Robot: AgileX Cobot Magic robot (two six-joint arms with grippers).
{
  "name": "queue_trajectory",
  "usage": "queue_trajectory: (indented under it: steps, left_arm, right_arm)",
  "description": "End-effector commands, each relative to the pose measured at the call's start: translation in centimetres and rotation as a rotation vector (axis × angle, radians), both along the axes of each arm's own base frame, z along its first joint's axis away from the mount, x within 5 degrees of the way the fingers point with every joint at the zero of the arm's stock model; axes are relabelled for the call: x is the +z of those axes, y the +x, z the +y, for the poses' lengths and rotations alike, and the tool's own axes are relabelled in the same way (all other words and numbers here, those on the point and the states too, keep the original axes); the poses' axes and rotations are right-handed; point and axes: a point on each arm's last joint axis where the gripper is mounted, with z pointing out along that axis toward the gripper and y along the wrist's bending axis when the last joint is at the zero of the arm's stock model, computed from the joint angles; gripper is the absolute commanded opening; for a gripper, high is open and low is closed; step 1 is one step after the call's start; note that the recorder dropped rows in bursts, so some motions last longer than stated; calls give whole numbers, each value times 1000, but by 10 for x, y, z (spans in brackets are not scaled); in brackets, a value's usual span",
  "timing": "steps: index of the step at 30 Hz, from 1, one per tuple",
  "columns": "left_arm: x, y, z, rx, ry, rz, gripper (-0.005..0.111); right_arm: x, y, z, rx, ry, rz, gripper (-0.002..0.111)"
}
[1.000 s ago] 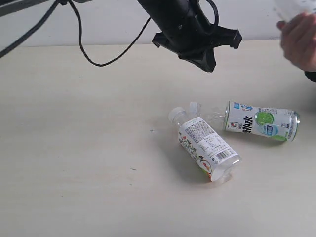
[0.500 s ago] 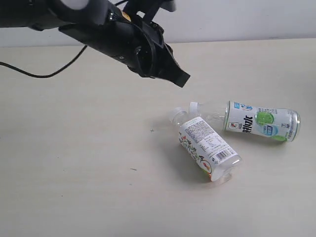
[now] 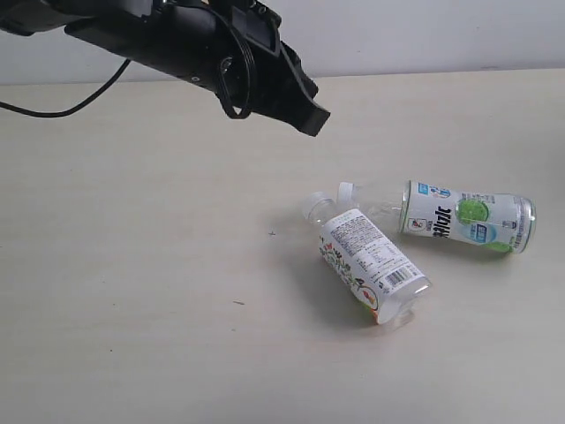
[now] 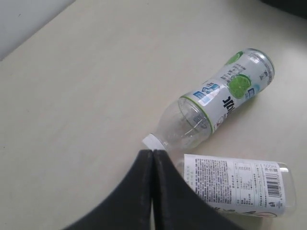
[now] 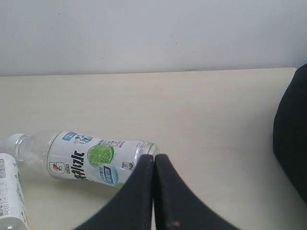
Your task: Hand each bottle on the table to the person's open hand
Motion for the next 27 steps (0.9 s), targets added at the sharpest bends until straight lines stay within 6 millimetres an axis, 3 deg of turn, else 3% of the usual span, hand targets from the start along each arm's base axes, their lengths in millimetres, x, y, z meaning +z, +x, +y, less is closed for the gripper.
queue_trajectory:
  steps: [1,6,11,15,19,24,27]
  left_arm:
    - [-5,2,4,44,-31,-12,0]
    - [-5,-2,30,166,-107,-104,0]
    - [-3,-19,81,329,-180,-148,0]
    - [5,-36,127,470,-255,-291,0]
    - [0,-62,167,575,-288,-309,0]
    - [-6,-88,195,644,-316,-332,0]
    - [-20,-103,205,664,-299,-318,0]
  right_arm:
    - [-1,0,0,-4,1,-10,0]
    - [-1,0,0,-3,-1,-10,0]
    - [-1,0,0,-3,-1,-10,0]
    - [-1,0,0,-3,-1,-10,0]
    - [-1,0,0,-3,-1,-10,0]
    - [-1,0,0,-4,1,-10,0]
    - [-1,0,0,-4,1,-10,0]
